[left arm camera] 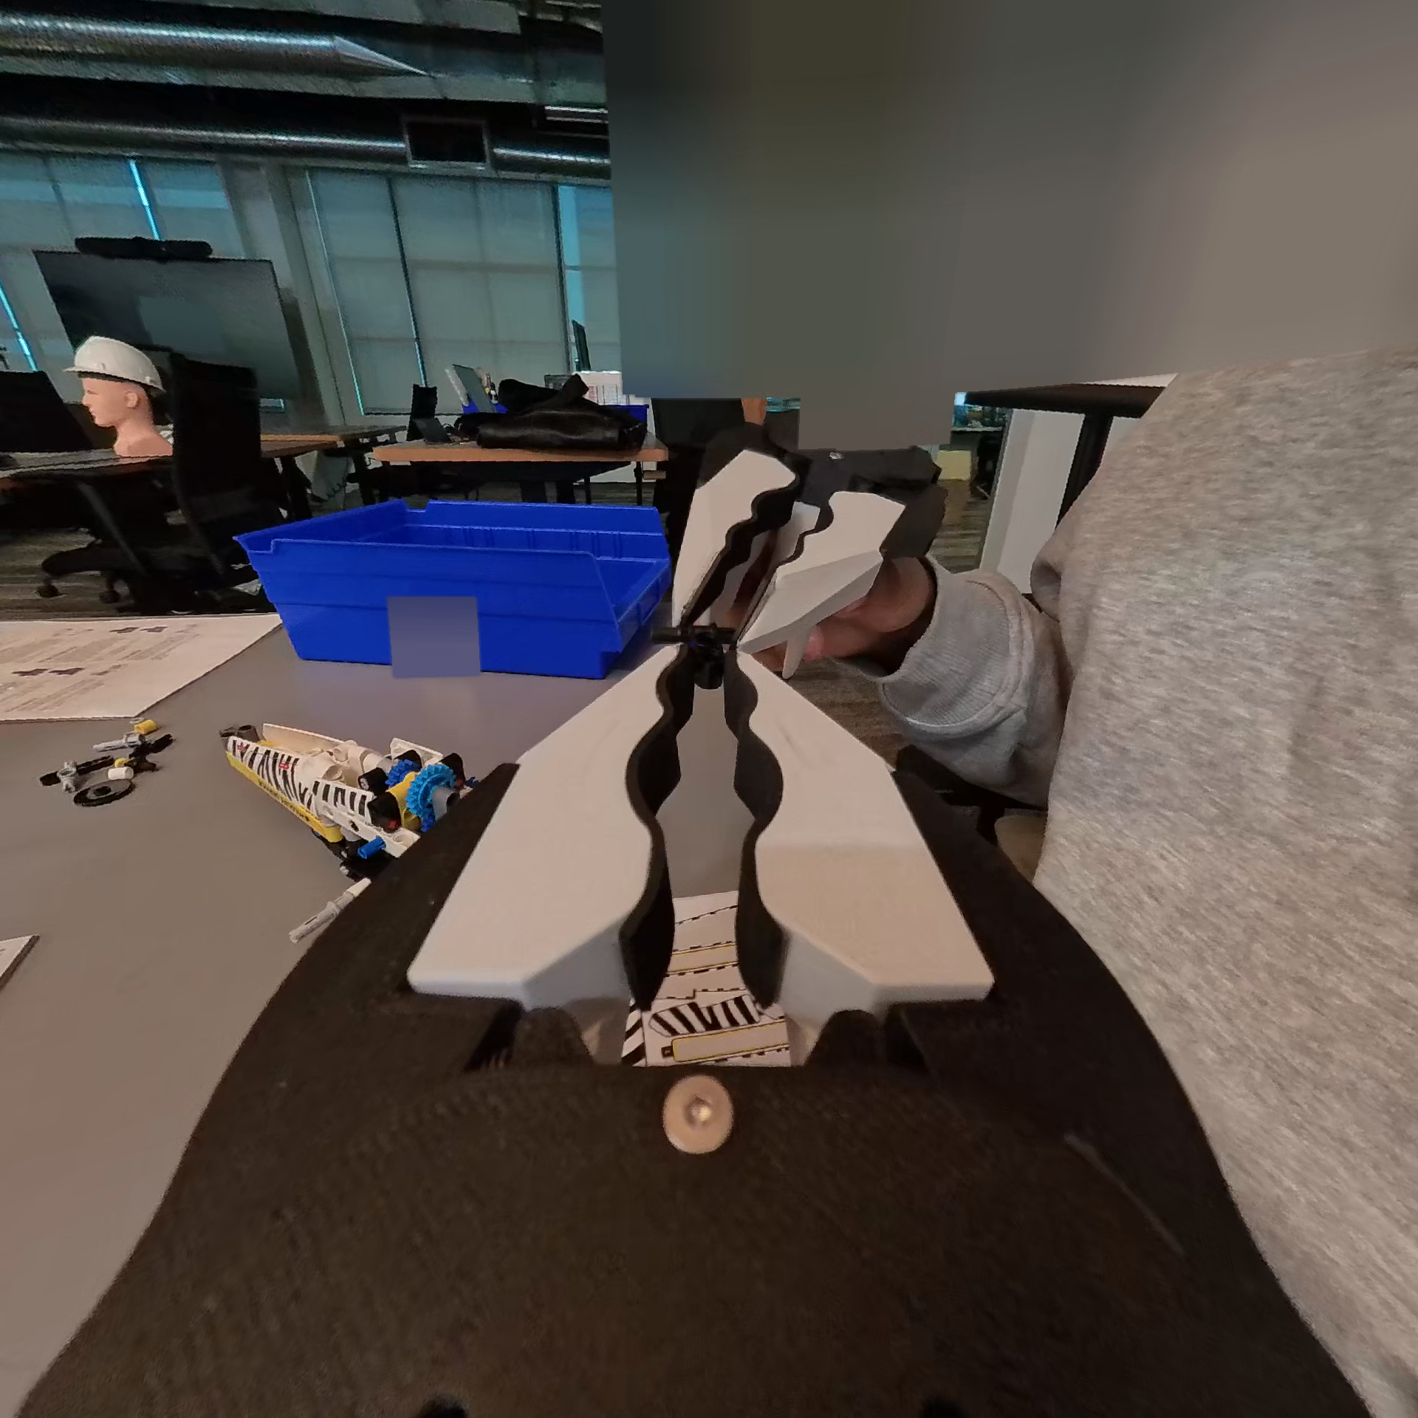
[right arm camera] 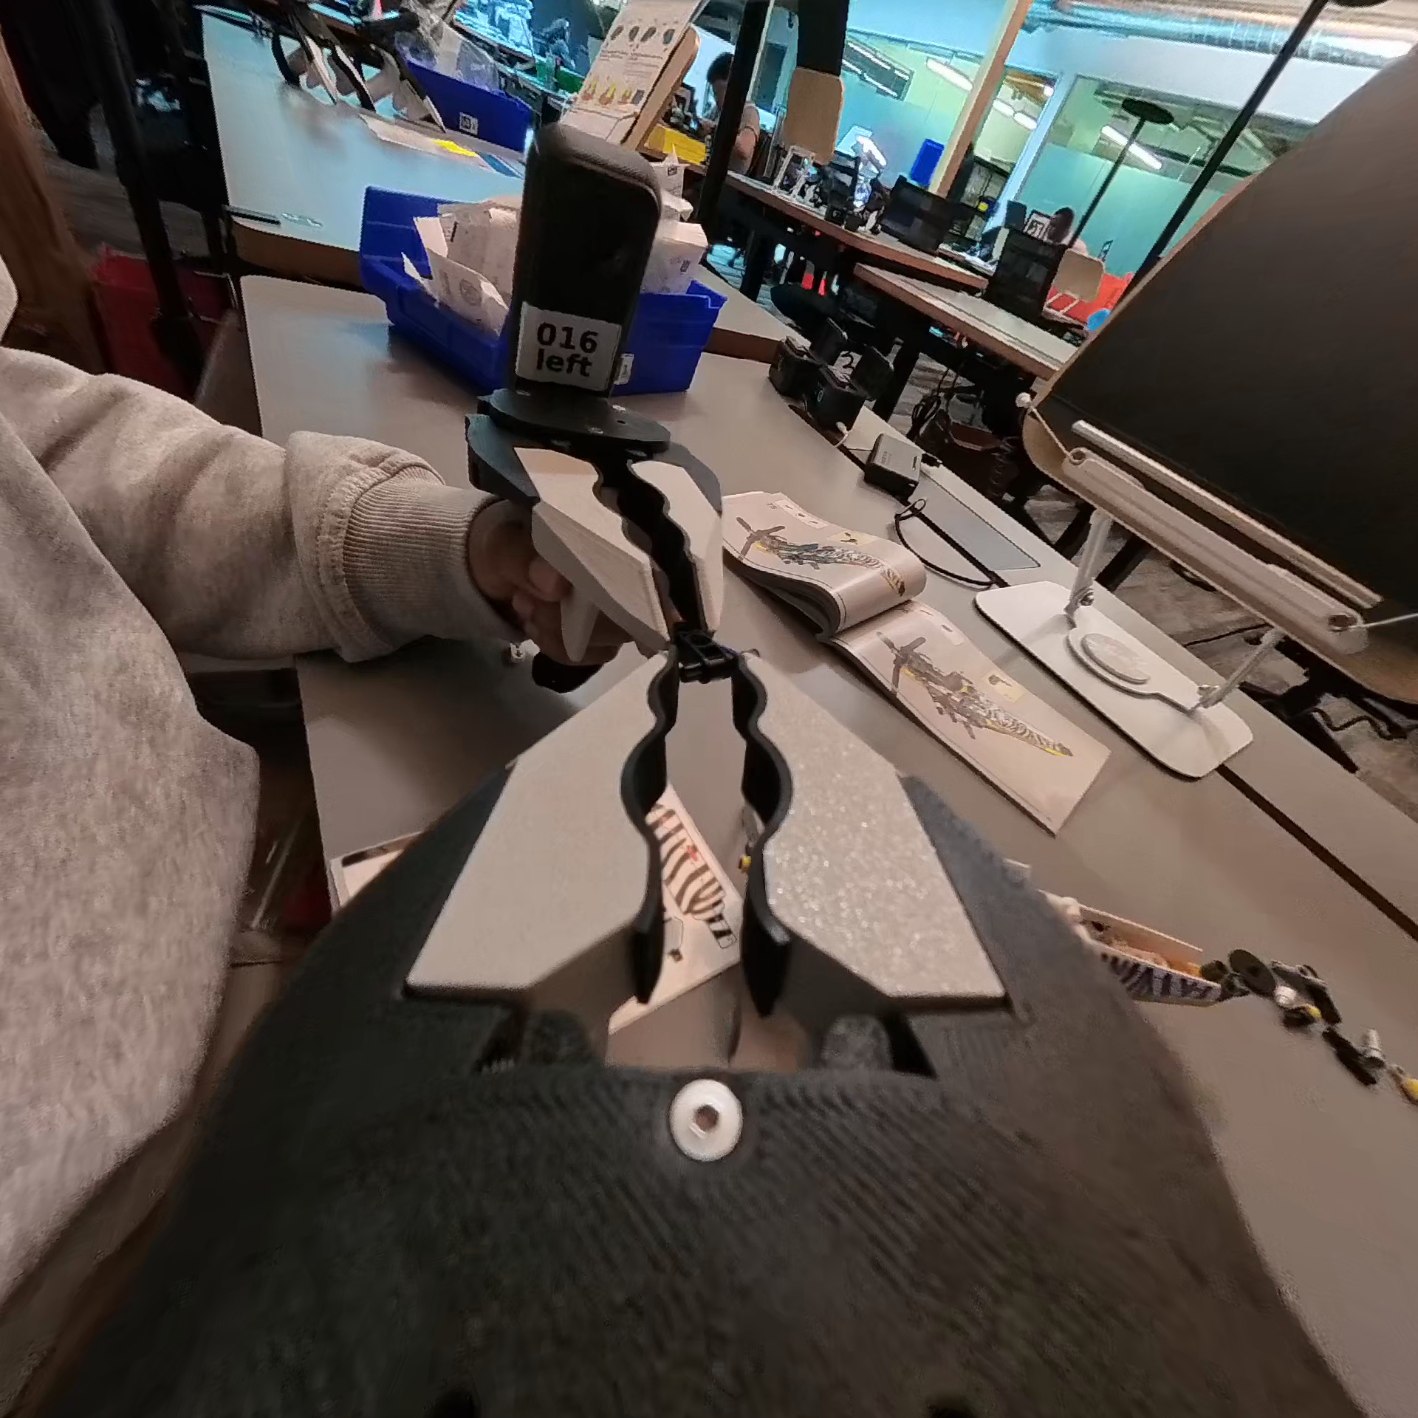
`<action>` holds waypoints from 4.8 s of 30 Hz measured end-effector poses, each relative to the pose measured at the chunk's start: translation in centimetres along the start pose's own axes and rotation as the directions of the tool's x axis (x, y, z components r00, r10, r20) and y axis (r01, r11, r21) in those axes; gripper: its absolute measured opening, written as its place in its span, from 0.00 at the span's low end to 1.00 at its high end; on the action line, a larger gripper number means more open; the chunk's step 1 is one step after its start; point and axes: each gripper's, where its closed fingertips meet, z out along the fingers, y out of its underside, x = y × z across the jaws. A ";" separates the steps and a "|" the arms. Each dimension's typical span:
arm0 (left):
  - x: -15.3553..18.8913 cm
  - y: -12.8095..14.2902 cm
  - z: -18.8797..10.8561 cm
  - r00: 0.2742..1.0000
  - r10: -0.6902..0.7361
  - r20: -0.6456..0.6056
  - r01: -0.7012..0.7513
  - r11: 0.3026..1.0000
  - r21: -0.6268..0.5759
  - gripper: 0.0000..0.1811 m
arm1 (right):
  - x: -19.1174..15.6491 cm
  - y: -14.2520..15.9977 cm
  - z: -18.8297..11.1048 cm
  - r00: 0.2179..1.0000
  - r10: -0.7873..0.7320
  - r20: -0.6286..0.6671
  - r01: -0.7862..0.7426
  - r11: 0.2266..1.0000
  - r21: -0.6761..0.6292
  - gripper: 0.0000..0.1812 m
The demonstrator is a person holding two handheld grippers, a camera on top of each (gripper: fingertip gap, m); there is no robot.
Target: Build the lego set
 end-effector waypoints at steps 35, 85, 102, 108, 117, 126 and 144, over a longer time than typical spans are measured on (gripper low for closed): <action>0.8 -0.1 0.1 0.995 -0.065 -0.074 0.067 0.998 0.022 0.02 | -0.8 -0.1 -0.6 0.980 0.108 0.167 -0.130 0.983 0.128 0.06; 0.8 -0.5 0.2 0.994 -0.082 -0.075 0.085 0.995 0.048 0.02 | -0.4 -1.1 -0.8 0.992 0.072 0.105 -0.090 0.981 0.170 0.03; -0.3 -1.7 -0.4 0.969 -0.223 -0.108 0.236 0.964 0.126 0.02 | 0.7 -1.8 -1.3 0.994 0.098 0.057 -0.108 0.969 0.223 0.13; -0.2 -1.8 -0.4 0.970 -0.217 -0.110 0.231 0.964 0.129 0.02 | 0.9 -1.9 -1.3 0.994 0.103 0.048 -0.111 0.967 0.231 0.12; -0.7 -1.9 -0.6 0.980 -0.191 -0.061 0.198 0.969 0.150 0.02 | 5.1 -1.4 -3.1 0.971 0.099 -0.218 -0.017 0.937 0.349 0.07; -1.8 -2.0 -1.0 0.980 -0.197 -0.003 0.195 0.965 0.178 0.02 | 11.0 4.2 -5.8 0.865 0.338 -0.372 -0.160 0.887 0.434 0.07; -1.9 -2.3 -1.2 0.978 -0.211 -0.005 0.207 0.957 0.204 0.02 | 9.4 4.2 -3.5 0.914 0.261 -0.311 -0.143 0.923 0.356 0.08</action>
